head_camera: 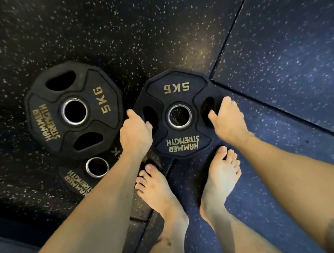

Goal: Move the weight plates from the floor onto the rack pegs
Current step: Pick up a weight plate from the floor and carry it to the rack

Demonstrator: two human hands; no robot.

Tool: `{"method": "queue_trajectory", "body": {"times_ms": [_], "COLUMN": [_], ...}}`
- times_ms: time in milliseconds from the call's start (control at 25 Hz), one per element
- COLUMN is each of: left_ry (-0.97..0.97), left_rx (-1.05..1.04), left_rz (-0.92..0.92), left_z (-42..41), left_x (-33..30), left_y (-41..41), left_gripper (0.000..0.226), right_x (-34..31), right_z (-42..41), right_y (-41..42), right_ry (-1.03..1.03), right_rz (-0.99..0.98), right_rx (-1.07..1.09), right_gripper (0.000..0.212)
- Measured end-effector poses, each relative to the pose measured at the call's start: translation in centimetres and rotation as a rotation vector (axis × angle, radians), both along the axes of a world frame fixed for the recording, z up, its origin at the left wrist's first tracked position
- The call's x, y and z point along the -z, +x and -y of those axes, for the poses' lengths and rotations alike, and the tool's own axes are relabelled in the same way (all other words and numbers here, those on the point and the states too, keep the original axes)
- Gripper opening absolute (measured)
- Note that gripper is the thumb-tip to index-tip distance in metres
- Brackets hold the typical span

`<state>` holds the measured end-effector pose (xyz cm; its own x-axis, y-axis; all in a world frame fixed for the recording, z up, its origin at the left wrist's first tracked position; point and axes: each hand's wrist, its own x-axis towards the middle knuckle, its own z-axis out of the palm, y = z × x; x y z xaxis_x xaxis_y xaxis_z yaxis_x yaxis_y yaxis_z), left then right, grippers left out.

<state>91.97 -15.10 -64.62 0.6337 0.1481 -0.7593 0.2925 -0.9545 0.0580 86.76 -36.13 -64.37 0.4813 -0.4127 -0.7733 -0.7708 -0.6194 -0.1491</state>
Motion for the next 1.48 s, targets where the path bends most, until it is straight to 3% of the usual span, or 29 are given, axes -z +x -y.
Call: {"method": "queue_trajectory", "body": {"times_ms": [240,280,440,600,800,1000,1120,1200,1280,1480], "left_ry": [-0.1,-0.151,-0.424,-0.625,-0.765,-0.896,-1.024,-1.103,-1.132,-1.106], "left_rx": [-0.081,-0.155,-0.781,-1.001,-1.046,-1.05,-1.094,-1.116,-1.126,-1.194], "left_rz": [-0.075,-0.108,-0.187,-0.041,0.174,0.342,0.475,0.564,0.641,0.826], "left_z": [-1.8,-2.3,-2.9,-2.0,-0.9,-1.5,-2.7,-3.8,-4.9,-6.7], "left_x": [-5.3,-6.7,-16.1,-29.1,-47.8,-65.4,-74.6,-79.4,-83.0,-89.3], "left_y": [0.8,1.0,2.1,3.8,3.9,1.1,-0.1,-0.7,-1.2,-5.4], "left_gripper": [0.036,0.035,0.031,0.042,0.034,0.023,0.009,0.025,0.034,0.039], "right_x": [-5.9,-7.7,-17.1,-29.4,-46.2,-63.5,-72.1,-76.6,-80.1,-86.6], "right_z": [0.6,0.5,0.3,0.0,-0.3,-0.9,-1.1,-1.7,-2.8,-6.0], "right_y": [1.0,1.3,2.5,4.1,5.5,4.4,3.2,2.5,2.0,1.3], "right_ry": [0.182,0.203,0.271,0.311,0.339,0.583,0.659,0.701,0.765,0.924], "right_rz": [0.15,0.18,0.261,0.329,0.343,0.63,0.7,0.728,0.82,0.989], "right_rx": [0.155,0.172,0.238,0.353,0.523,0.625,0.547,0.474,0.413,0.306], "right_gripper": [0.026,0.026,0.024,0.028,0.037,0.02,0.048,0.057,0.04,0.025]}}
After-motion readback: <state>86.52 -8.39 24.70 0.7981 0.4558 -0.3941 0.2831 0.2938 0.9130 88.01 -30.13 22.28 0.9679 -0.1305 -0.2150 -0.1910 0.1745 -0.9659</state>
